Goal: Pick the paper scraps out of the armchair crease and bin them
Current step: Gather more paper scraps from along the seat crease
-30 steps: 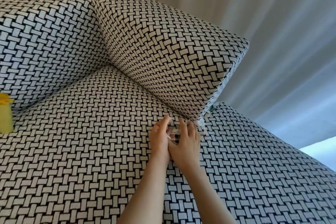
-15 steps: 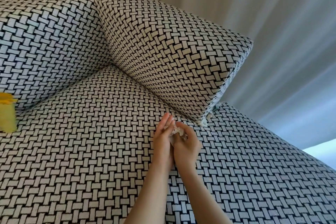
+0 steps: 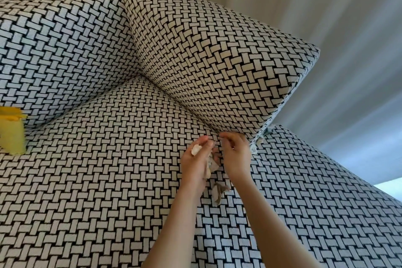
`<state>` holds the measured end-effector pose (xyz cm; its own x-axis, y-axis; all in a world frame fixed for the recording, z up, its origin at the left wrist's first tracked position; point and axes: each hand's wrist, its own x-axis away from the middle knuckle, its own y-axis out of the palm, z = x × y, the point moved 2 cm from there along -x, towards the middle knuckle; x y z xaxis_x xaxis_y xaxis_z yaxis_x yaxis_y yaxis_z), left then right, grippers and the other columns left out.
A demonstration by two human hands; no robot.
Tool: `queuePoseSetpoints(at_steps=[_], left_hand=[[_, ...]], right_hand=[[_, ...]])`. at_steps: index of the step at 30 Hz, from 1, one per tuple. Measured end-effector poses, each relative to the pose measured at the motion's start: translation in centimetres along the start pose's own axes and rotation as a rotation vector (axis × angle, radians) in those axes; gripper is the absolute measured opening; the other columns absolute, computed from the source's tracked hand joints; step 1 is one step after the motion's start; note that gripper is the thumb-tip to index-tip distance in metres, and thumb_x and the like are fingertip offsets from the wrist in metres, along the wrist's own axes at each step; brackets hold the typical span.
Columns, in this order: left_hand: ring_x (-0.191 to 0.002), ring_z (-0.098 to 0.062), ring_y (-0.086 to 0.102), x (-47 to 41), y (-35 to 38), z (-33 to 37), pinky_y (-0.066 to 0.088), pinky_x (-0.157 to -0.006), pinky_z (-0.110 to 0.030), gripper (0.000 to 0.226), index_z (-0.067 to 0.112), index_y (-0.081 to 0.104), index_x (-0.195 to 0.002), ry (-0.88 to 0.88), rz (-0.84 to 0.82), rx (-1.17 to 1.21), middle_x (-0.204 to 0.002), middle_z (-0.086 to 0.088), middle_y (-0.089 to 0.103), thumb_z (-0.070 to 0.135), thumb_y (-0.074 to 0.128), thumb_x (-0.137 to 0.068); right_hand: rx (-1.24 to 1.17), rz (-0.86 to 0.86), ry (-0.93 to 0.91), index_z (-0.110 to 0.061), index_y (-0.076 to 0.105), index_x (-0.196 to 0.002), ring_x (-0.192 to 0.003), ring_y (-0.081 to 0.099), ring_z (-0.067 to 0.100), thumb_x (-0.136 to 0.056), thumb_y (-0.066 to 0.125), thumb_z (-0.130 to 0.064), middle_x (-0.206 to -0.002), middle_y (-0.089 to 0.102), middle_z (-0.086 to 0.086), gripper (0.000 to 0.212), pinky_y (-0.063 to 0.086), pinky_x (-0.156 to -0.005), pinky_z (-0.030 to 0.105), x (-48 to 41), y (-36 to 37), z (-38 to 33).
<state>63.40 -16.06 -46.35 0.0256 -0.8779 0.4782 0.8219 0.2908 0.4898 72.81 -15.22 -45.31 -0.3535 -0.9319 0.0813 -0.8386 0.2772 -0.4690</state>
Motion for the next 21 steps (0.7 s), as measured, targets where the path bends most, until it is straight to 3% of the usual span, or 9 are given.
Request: queuePoseSetpoints(at_steps=[2, 5, 8, 11, 13, 16, 19, 21], left_hand=[[-0.061, -0.007, 0.061, 0.2, -0.1, 0.0, 0.050, -0.046, -0.019, 0.013, 0.021, 0.066, -0.085, 0.026, 0.038, -0.002, -0.070, 0.005, 0.067, 0.008, 0.065, -0.082], [-0.062, -0.008, 0.057, 0.3, -0.4, -0.1, 0.048, -0.046, -0.020, 0.010, 0.022, 0.066, -0.086, 0.029, 0.084, 0.051, -0.074, 0.002, 0.063, 0.013, 0.066, -0.081], [-0.066, -0.009, 0.053, 0.5, -0.7, 0.1, 0.047, -0.045, -0.018, 0.008, 0.021, 0.065, -0.088, 0.034, 0.083, 0.055, -0.078, 0.002, 0.060, 0.016, 0.064, -0.082], [-0.067, -0.009, 0.051, 0.6, -1.2, 0.1, 0.047, -0.043, -0.017, 0.014, 0.022, 0.064, -0.098, 0.037, 0.062, 0.038, -0.081, 0.001, 0.057, 0.021, 0.062, -0.083], [-0.066, -0.010, 0.051, 0.7, -1.5, 0.1, 0.047, -0.043, -0.017, 0.020, 0.023, 0.061, -0.106, 0.034, 0.046, 0.046, -0.079, 0.001, 0.055, 0.022, 0.059, -0.086], [-0.060, -0.007, 0.057, 1.0, -1.5, 0.4, 0.048, -0.045, -0.018, 0.027, 0.022, 0.051, -0.117, 0.025, 0.023, 0.081, -0.076, 0.000, 0.057, 0.017, 0.054, -0.091], [-0.047, -0.004, 0.057, 1.5, -1.4, 0.5, 0.048, -0.043, -0.018, 0.010, 0.015, 0.056, -0.100, 0.009, 0.008, 0.014, -0.072, -0.002, 0.057, 0.019, 0.054, -0.092], [-0.051, -0.006, 0.057, 2.0, -1.6, 0.5, 0.049, -0.046, -0.020, 0.010, 0.015, 0.059, -0.089, 0.003, 0.018, -0.040, -0.068, 0.000, 0.059, 0.023, 0.054, -0.091]], right_hand=[[0.256, -0.107, -0.052, -0.012, 0.056, -0.124, -0.120, 0.043, 0.022, -0.091, 0.052, -0.013, -0.131, 0.045, 0.007, 0.034, 0.037, -0.096, 0.026, -0.6, 0.6, 0.4], [0.395, -0.048, -0.080, -0.011, 0.061, -0.119, -0.119, 0.042, 0.025, -0.087, 0.060, -0.019, -0.129, 0.051, 0.005, 0.033, 0.034, -0.095, 0.028, -0.8, 1.7, 1.1], [0.349, 0.064, -0.092, -0.010, 0.070, -0.103, -0.106, 0.054, 0.023, -0.085, 0.062, -0.018, -0.115, 0.061, 0.006, 0.020, 0.042, -0.089, 0.028, -1.1, 1.6, 1.0], [0.281, 0.064, -0.090, -0.010, 0.072, -0.092, -0.089, 0.058, 0.017, -0.085, 0.063, -0.015, -0.102, 0.064, 0.005, 0.013, 0.041, -0.075, 0.020, -0.8, 0.8, 0.6], [0.112, 0.051, -0.016, -0.016, 0.071, -0.080, -0.084, 0.058, 0.013, -0.083, 0.065, -0.014, -0.095, 0.066, 0.002, 0.007, 0.043, -0.070, 0.019, 0.1, -0.3, 1.0], [-0.195, -0.028, 0.124, -0.026, 0.068, -0.067, -0.102, 0.058, 0.017, -0.078, 0.068, -0.011, -0.103, 0.065, 0.000, 0.018, 0.046, -0.092, 0.033, 2.0, -2.3, 1.7], [-0.307, -0.155, 0.176, -0.023, 0.070, -0.062, -0.114, 0.052, 0.015, -0.075, 0.070, -0.007, -0.115, 0.059, -0.003, 0.021, 0.040, -0.100, 0.039, 4.0, -3.1, 2.3], [-0.243, -0.281, 0.125, -0.024, 0.071, -0.060, -0.113, 0.054, 0.014, -0.072, 0.073, -0.011, -0.124, 0.056, -0.006, 0.019, 0.039, -0.102, 0.043, 5.4, -2.9, 2.3]])
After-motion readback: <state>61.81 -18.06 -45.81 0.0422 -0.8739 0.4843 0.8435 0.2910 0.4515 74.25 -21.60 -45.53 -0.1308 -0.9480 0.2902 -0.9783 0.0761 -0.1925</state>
